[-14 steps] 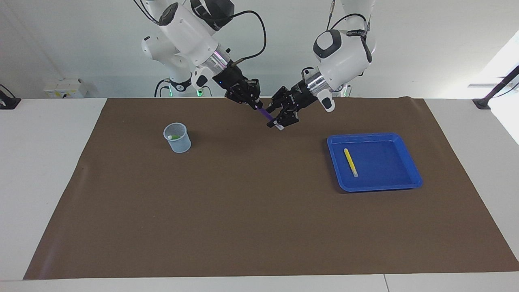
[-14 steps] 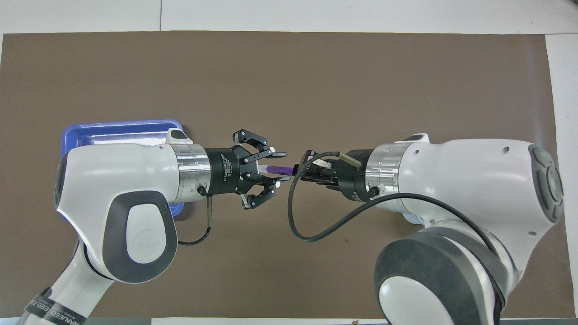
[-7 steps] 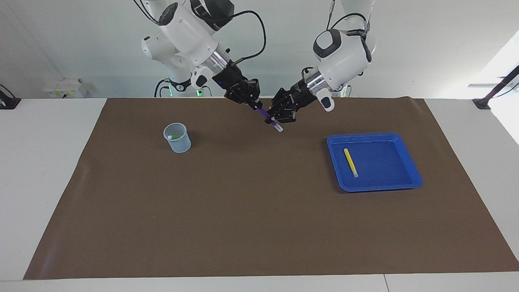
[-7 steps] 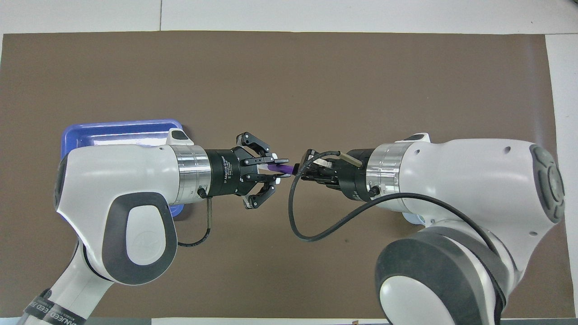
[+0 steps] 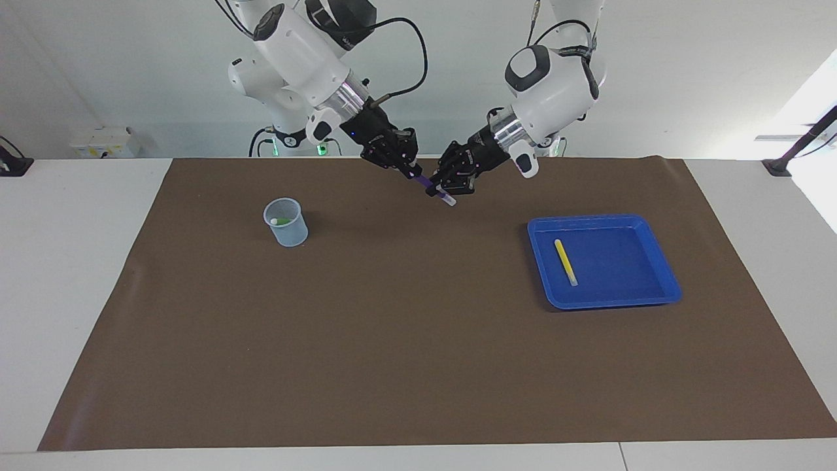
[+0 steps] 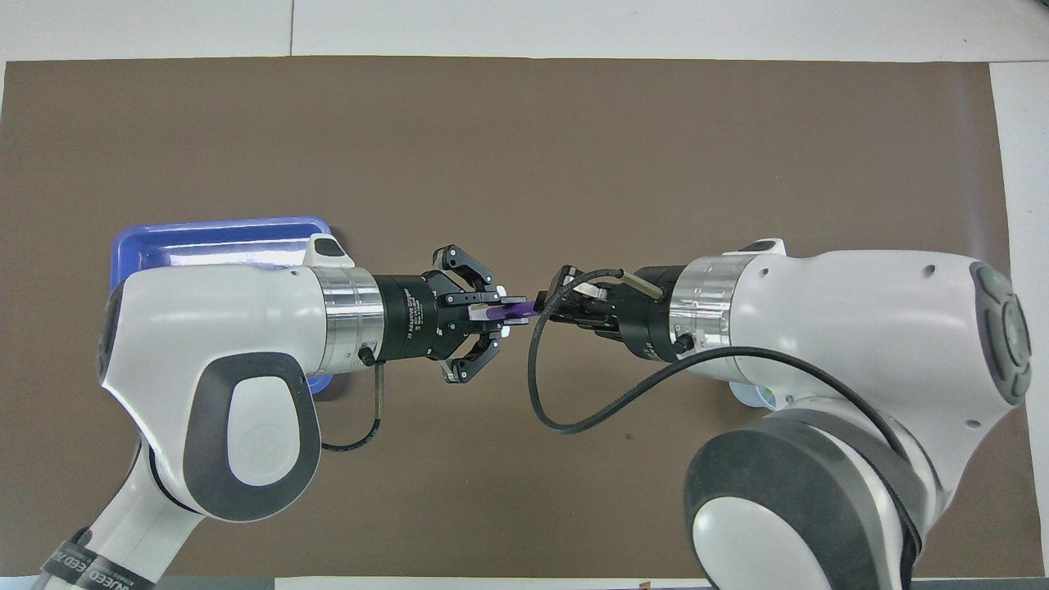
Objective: Right arm passes pens to left for tray arrangement
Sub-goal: 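Close the left gripper on the purple pen and open the right gripper, then lower the purple pen into the tray while the right gripper returns, then release the purple pen in the tray while the right gripper grasps green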
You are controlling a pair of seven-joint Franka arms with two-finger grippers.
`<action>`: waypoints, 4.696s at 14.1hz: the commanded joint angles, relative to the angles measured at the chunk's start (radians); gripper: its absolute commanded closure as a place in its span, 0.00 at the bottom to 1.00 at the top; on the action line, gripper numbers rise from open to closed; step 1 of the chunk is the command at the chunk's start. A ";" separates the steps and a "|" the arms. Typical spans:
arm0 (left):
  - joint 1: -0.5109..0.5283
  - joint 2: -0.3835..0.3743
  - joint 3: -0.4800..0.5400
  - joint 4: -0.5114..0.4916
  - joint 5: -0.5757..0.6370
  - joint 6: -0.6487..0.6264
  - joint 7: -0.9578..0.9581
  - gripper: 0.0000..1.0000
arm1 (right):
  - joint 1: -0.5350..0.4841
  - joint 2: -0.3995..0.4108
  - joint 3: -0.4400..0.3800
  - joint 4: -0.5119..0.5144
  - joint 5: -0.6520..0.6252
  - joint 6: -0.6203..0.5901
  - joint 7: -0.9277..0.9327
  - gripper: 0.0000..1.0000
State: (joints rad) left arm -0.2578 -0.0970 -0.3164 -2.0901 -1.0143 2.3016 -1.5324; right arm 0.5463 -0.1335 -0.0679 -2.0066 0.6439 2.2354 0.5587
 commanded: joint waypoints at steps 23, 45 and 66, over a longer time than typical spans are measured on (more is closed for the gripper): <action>0.412 0.123 0.017 0.044 0.679 -0.310 0.995 1.00 | -0.376 0.012 -0.010 -0.130 -0.604 -0.367 -0.465 0.08; 0.511 0.266 0.019 -0.097 1.068 -0.093 1.351 0.01 | -0.425 0.034 -0.006 -0.247 -0.538 -0.237 -0.649 0.48; 0.390 0.244 -0.029 0.363 0.762 -0.593 0.939 0.00 | -0.402 0.032 -0.006 -0.281 -0.523 -0.169 -0.658 0.81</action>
State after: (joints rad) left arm 0.1364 0.1661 -0.3302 -1.7649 -0.1936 1.7597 -0.4842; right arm 0.1538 -0.0944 -0.0771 -2.2706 0.1000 2.0494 -0.0896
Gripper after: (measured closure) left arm 0.000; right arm 0.709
